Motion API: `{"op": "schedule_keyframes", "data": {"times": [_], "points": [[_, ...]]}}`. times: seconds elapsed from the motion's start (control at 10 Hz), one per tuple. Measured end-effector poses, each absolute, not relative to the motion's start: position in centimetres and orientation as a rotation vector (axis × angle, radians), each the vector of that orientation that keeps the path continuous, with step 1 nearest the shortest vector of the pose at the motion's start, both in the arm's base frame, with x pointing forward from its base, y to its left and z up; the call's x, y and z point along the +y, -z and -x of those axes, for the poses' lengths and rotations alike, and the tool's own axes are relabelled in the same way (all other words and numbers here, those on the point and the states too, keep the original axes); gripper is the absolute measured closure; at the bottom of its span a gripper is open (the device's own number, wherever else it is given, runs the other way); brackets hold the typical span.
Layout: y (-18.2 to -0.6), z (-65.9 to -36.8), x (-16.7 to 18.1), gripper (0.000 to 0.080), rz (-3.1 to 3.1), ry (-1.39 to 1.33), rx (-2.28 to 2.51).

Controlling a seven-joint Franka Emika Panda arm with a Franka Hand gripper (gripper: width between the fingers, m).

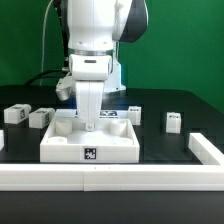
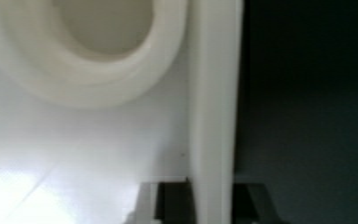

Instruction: Assemble one leg

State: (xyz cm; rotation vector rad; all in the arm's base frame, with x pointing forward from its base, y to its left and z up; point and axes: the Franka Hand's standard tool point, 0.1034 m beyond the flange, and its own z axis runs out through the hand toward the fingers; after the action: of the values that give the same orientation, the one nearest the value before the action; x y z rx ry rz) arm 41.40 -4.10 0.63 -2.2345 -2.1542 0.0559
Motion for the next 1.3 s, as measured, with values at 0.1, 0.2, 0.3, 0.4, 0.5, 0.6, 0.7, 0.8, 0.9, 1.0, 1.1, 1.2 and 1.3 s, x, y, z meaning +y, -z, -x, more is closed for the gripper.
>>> {"op": "schedule_keyframes", "data": {"times": [0.1, 0.2, 0.3, 0.4, 0.5, 0.6, 0.7, 0.8, 0.9, 1.0, 1.1, 1.2, 1.3], "points": [[-0.6, -41.5, -4.0, 0.0747, 2.232, -0.055, -2.158], [-0.7, -42.0, -3.4, 0.0747, 2.219, -0.046, -2.177], [-0.8, -42.5, -2.2, 0.0747, 2.198, -0.035, -2.2], [-0.7, -43.0, -0.8, 0.0747, 2.179, -0.024, -2.219], [-0.7, -43.6, 0.6, 0.0747, 2.188, -0.014, -2.21], [-0.7, -44.3, 1.9, 0.0747, 2.189, -0.002, -2.211], [-0.6, -45.1, 2.9, 0.0747, 2.193, 0.007, -2.21], [-0.6, -46.1, 3.7, 0.0747, 2.203, 0.014, -2.2], [-0.6, -47.0, 4.3, 0.0747, 2.211, 0.021, -2.196], [-0.6, -47.6, 4.7, 0.0748, 2.224, 0.031, -2.186], [-0.6, -48.1, 5.3, 0.0748, 2.24, 0.036, -2.169], [-0.7, -48.5, 6.1, 0.0748, 2.257, 0.041, -2.15], [-0.7, -48.5, 6.5, 0.0748, 2.267, 0.039, -2.14]]}}
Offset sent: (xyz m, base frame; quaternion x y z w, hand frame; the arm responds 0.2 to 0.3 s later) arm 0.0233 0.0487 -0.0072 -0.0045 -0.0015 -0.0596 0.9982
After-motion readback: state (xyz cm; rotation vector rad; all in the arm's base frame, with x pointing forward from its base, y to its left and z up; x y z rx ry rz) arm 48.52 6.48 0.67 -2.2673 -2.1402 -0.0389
